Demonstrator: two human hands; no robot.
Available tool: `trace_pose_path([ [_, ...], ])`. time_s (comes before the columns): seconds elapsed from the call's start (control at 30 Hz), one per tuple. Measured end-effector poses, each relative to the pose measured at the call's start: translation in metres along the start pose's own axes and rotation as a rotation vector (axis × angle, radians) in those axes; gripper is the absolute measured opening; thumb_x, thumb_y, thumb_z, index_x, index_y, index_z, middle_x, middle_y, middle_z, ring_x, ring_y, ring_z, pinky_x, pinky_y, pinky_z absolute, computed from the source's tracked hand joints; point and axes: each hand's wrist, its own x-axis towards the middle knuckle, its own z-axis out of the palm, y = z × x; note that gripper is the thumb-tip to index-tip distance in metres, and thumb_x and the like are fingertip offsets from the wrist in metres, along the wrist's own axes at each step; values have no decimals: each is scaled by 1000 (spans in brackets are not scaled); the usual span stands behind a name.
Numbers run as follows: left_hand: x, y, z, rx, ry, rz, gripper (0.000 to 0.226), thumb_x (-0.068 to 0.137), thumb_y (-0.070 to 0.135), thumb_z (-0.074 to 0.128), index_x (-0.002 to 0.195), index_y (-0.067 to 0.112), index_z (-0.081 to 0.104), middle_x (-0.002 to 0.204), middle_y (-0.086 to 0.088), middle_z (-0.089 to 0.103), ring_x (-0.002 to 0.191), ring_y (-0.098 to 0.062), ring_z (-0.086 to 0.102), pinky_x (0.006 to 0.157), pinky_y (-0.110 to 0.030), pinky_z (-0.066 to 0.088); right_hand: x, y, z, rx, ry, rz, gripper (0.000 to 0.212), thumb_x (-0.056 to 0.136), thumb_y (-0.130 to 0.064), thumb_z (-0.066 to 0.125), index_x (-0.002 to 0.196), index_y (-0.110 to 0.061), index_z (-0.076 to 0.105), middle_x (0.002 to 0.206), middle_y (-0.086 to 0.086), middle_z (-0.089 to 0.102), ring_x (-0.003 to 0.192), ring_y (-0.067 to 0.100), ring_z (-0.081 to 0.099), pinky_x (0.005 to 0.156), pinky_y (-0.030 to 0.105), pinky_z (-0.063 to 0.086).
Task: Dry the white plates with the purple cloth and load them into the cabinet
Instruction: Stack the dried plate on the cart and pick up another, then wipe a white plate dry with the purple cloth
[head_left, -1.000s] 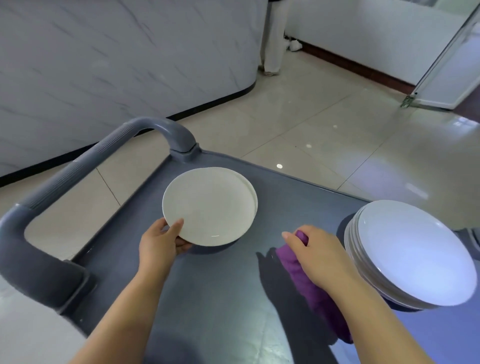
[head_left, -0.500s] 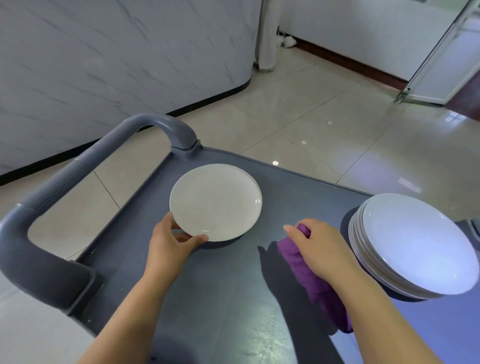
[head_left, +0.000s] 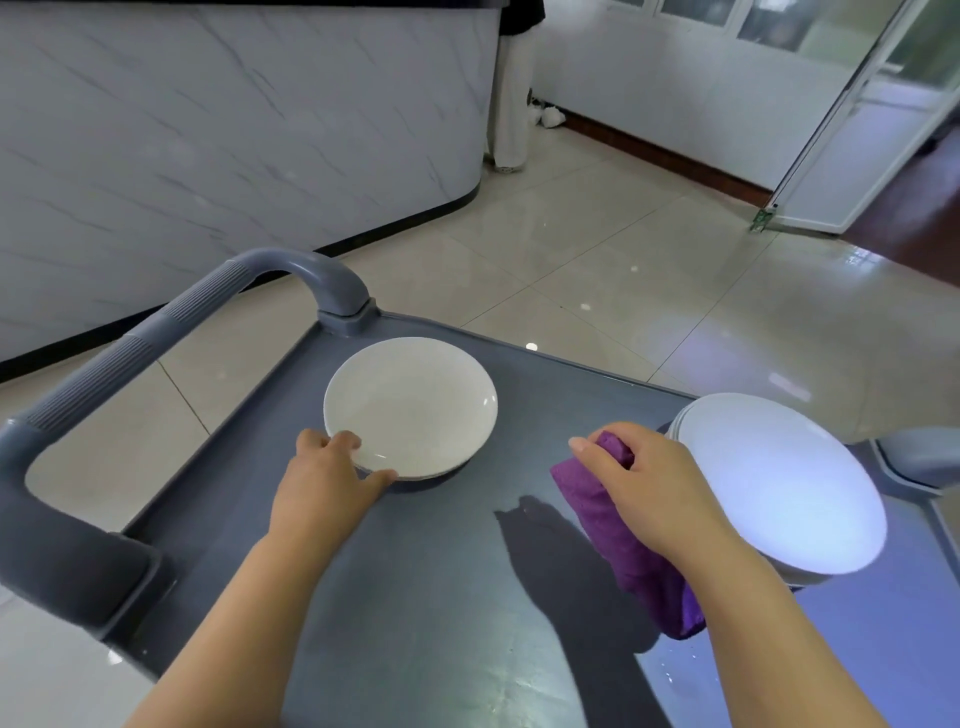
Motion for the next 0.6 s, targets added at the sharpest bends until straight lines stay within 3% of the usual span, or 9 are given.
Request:
trace_pose_path([
  [0.1,-13,11,0,57,-32,50,53,84,48,67,128,20,54,129,-1,49,104,-20,56,78,-29,44,-11,9,-18,38,-44,-2,28,89,-47,60,81,-21,64,77,-9,66,75,12,58,73,26,48],
  [0.27,-39,45,12,104,-176,150,34,84,49,65,108,27,56,98,9,58,89,-13,57,79,-30,49,-36,34,-48,-10,-136,5,26,88,-50,58,79,-27,65,76,-7,65,72,11,57,72,27,49],
  [0.33,-51,62,23,120,-225,190,35,84,48,66,110,26,57,91,11,57,87,-13,58,79,-28,48,-47,48,-61,-34,-177,28,27,89,-50,58,80,-26,65,77,-6,65,72,11,57,72,26,49],
  [0.5,-78,110,62,135,-330,294,37,85,47,66,115,26,59,93,12,57,88,-10,58,75,-23,42,-69,95,-94,-46,-198,108,37,89,-53,56,77,-18,59,68,-5,56,62,11,45,64,28,45],
  [0.6,-92,142,85,104,-353,339,32,87,48,63,111,27,60,92,11,61,87,-11,61,77,-25,48,-79,124,-115,-92,-133,169,40,90,-55,53,80,-16,58,73,1,60,64,16,48,61,29,42],
])
